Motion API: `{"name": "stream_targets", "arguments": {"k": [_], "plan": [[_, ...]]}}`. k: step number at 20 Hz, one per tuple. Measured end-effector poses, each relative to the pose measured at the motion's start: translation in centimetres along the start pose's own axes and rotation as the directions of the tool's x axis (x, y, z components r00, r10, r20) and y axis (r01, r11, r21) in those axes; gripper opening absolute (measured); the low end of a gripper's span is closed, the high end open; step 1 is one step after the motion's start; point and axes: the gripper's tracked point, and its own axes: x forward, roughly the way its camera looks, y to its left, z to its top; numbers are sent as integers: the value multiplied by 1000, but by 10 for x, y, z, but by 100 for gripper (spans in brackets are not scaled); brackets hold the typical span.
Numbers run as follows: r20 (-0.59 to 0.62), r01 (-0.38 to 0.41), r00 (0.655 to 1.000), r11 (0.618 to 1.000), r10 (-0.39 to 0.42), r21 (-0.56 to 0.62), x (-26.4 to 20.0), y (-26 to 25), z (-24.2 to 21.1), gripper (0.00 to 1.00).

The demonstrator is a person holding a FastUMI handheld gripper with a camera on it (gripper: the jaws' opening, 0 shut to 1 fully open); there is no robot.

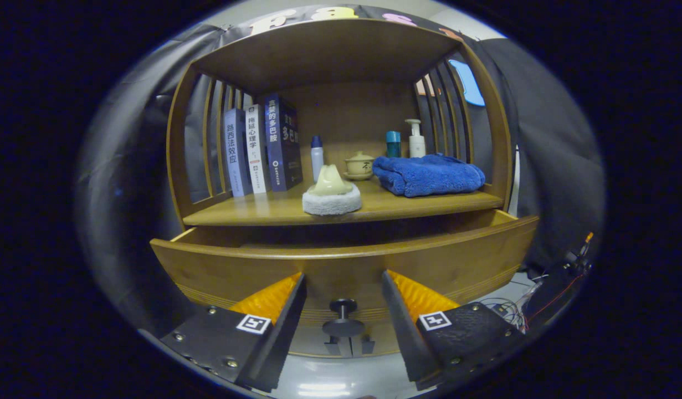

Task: Pull open the drawer, take out the items inside it, and place them on the countertop above the cabinet.

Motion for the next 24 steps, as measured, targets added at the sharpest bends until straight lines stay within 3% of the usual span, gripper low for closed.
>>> {"name": "stream_targets", "arguments": {"k": [24], "plan": [[-23, -11, 1000, 998, 12, 58, 52, 3, 8, 82]]}}
